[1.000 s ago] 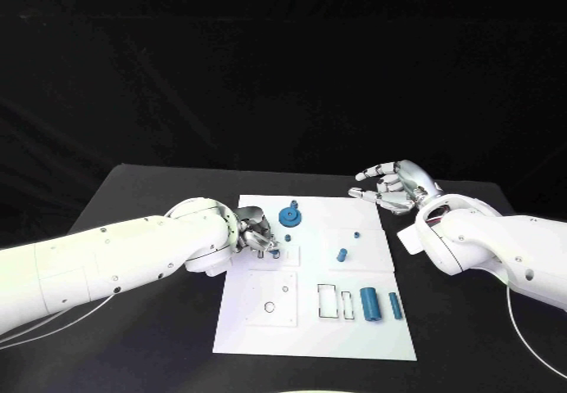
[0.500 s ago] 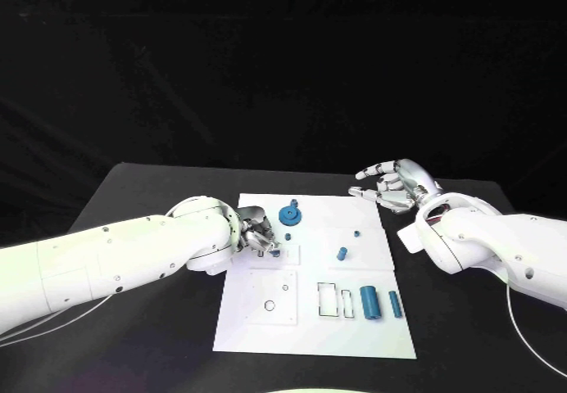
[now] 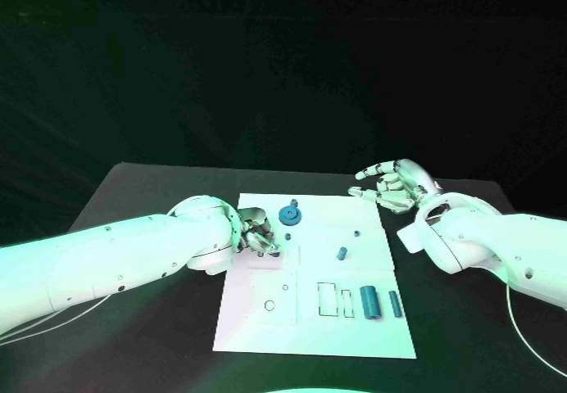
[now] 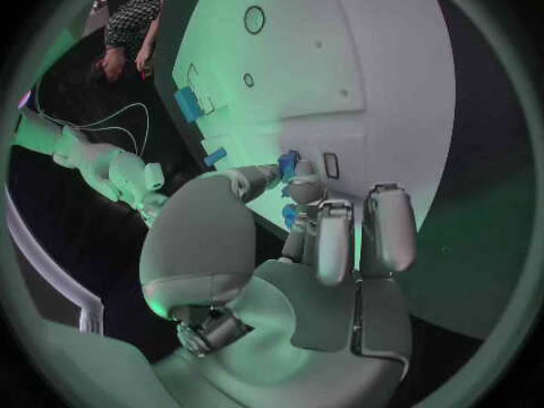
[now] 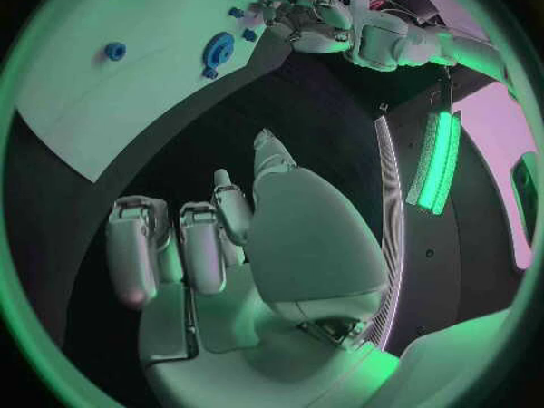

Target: Assemble the parts on the task board

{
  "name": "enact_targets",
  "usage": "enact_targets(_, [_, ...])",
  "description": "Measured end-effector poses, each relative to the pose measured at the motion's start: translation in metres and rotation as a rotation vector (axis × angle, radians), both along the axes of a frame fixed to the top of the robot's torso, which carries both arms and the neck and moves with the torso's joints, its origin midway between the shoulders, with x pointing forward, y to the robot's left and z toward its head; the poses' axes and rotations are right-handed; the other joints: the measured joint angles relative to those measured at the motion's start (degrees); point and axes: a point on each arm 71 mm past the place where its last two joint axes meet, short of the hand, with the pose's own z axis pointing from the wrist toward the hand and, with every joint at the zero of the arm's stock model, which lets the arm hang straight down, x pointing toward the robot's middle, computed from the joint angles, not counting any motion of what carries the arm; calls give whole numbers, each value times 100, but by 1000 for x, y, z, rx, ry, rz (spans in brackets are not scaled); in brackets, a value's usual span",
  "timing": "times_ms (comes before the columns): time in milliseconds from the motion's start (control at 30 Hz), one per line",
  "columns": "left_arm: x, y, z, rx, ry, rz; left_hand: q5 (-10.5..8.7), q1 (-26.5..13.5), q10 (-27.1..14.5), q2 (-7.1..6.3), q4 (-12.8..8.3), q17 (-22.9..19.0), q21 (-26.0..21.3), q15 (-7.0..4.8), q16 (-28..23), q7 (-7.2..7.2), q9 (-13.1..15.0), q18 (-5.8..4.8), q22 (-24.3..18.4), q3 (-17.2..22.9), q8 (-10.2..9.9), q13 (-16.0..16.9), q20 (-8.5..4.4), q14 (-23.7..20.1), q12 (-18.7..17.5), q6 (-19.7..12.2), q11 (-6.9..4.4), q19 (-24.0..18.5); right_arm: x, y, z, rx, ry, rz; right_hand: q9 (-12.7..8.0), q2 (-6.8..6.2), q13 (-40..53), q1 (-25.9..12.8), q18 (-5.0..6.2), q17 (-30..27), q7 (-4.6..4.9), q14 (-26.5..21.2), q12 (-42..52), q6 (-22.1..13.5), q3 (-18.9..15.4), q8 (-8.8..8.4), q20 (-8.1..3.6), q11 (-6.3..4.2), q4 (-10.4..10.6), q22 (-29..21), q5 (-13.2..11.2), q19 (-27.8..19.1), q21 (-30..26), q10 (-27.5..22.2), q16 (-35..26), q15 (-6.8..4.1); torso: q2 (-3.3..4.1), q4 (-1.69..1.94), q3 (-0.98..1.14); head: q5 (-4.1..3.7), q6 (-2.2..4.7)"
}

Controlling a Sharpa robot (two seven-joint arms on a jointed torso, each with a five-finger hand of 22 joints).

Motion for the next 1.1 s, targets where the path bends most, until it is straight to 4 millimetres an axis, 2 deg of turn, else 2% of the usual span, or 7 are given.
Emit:
enact_targets(33, [0,0,0,1,0,0,0,-14,0,-14,-105,0,0,0,0,0,0,0,0,105,-1,0,0,0,0,0,0,0,0,0,0,0,0,0,0,0,0,0,0,0,0,0,0,0,0,0,0,0,0,0,0,0,0,0,0,0,0,0,-1,-1,0])
enact_targets(300, [0,0,-1,10,-1,-3,2,-14,1,-14,-105,0,0,0,0,0,-1,0,0,106,-25,19,0,0,0,0,-1,0,0,0,0,0,1,0,0,0,0,0,0,3,0,0,0,0,0,0,0,0,0,0,0,0,0,0,0,0,1,-1,-2,-2,-9])
enact_targets(467, [0,0,-1,15,0,-7,88,-14,32,-14,-105,-1,0,0,0,7,-2,0,-1,105,-31,34,0,0,0,8,-31,0,0,0,0,0,1,0,0,0,0,0,0,5,0,0,0,0,0,0,0,0,0,4,0,0,0,0,0,0,1,-1,-1,-4,-14])
enact_targets(533, [0,0,-1,16,0,-8,139,-14,52,-14,-105,0,0,0,0,7,-2,0,0,105,-32,44,0,0,0,8,-12,0,0,0,0,0,1,0,0,0,0,0,0,5,0,0,0,0,0,0,0,0,0,4,0,0,0,0,0,0,1,-1,-1,-5,-14])
enact_targets(733, [1,-1,-1,21,1,-13,316,-14,78,-14,-106,-1,22,-2,0,7,47,0,15,105,-33,81,-21,-2,32,9,-26,21,0,0,0,0,1,0,0,0,0,0,0,4,0,0,0,0,0,0,0,0,0,4,0,0,0,0,0,0,1,-1,1,-5,-15])
enact_targets(833, [1,-2,-1,24,2,-16,443,-32,123,-31,-106,-1,23,-41,0,27,78,0,26,105,-33,99,-21,0,32,29,-42,21,0,0,0,-1,1,1,0,0,0,0,0,4,0,0,0,0,0,0,0,0,0,4,-1,0,0,0,0,0,1,-1,1,-5,-15])
enact_targets(1100, [3,-4,-1,31,3,-18,489,-105,154,-45,-123,-1,23,-41,22,8,94,0,50,88,-6,91,-42,0,55,69,-72,42,0,0,0,-1,2,1,0,0,0,0,0,3,0,0,0,0,0,0,0,0,0,3,-1,0,0,0,0,0,1,-2,4,-3,-14])
